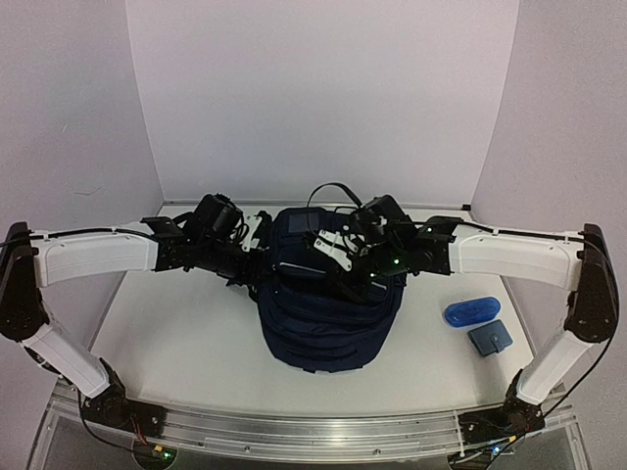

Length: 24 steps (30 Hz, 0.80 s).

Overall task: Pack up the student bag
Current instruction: Unzip the student bag at the center of the board.

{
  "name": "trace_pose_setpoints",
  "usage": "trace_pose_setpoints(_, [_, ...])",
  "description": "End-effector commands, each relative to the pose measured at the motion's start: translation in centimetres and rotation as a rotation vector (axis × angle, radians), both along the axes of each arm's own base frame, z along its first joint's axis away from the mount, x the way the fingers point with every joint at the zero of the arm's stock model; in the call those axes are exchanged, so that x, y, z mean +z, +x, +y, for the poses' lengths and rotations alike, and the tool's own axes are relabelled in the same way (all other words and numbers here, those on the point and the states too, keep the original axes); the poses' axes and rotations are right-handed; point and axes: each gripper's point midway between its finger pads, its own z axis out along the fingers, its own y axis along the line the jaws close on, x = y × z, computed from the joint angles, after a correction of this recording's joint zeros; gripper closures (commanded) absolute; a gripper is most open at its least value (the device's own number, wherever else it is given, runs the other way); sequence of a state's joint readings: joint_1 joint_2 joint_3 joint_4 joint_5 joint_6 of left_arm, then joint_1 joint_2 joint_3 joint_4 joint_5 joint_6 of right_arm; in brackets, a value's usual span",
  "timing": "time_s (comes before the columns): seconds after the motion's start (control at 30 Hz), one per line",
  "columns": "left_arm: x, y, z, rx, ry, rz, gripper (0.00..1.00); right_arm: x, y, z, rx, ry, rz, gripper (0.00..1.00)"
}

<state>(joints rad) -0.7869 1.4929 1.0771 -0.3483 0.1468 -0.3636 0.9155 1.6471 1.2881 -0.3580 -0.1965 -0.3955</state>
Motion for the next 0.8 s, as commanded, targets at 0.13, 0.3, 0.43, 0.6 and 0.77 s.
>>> trace_pose_setpoints(0.13, [0.6,8.9,6.0,0.231,0.057,-0.088,1.0,1.5,-2.8,3.5,0.096,0.05,0.203,1.0])
trace_pose_setpoints(0.3, [1.3,9.8,5.3,0.2,0.051,-0.097,0.98,2.7,-1.5,6.8,0.069,0.104,0.24,1.0])
trace_pose_setpoints(0.43, [1.8,9.2,6.1,0.237,0.032,-0.092,0.64,3.1,1.0,8.5,-0.004,0.121,0.22,1.0])
trace_pose_setpoints(0.6, [3.3,7.9,8.1,0.307,0.017,-0.11,0.24,2.3,3.0,9.5,-0.058,0.113,0.223,0.77])
trace_pose_setpoints(0.77, [2.8,6.7,9.1,0.327,0.027,-0.092,0.09,4.2,3.7,6.7,-0.076,0.134,0.313,0.39])
